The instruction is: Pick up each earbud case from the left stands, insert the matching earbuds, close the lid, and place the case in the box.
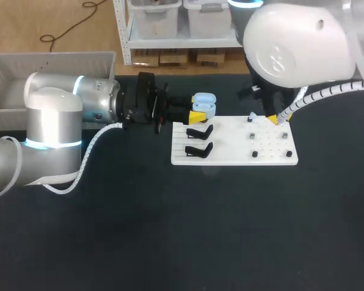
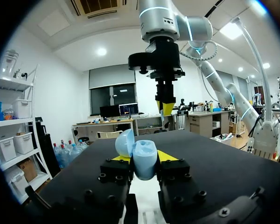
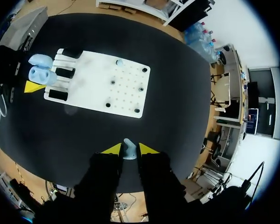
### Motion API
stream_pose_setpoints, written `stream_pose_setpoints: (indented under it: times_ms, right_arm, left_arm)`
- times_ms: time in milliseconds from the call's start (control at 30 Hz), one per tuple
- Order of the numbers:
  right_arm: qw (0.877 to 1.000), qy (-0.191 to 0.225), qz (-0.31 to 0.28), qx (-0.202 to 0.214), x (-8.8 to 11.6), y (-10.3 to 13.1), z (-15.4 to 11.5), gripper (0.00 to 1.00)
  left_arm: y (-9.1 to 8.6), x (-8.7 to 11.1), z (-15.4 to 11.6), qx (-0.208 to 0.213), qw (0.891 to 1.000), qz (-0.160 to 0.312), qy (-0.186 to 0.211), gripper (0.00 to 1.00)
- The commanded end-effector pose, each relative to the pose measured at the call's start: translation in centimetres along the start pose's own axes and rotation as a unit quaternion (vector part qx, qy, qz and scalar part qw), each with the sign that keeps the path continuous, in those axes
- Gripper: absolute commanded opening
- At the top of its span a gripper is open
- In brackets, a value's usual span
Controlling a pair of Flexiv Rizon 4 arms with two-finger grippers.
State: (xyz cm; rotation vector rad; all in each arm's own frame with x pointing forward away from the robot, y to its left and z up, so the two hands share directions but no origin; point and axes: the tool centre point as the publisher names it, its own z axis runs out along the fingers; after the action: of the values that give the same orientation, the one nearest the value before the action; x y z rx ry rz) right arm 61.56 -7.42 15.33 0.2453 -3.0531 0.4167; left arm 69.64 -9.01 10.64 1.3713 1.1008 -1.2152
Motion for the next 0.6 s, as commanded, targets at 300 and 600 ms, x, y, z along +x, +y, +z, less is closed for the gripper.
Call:
stream_pose_setpoints:
  times_ms: [300, 600]
  right_arm:
    - [1.0, 0.004, 0.01, 0.013, -0.6, 0.4, 0.0, 0.0]
    - [0.99, 0.066, 0.12, -0.031, -3.1, 0.3, 0.1, 0.0]
  left_arm:
    - [0.0, 0.1, 0.0, -0.001, 1.0, 0.001, -0.001, 0.0]
    - [-0.3, -0.6, 1.5, 0.007, 1.0, 0.017, -0.011, 0.0]
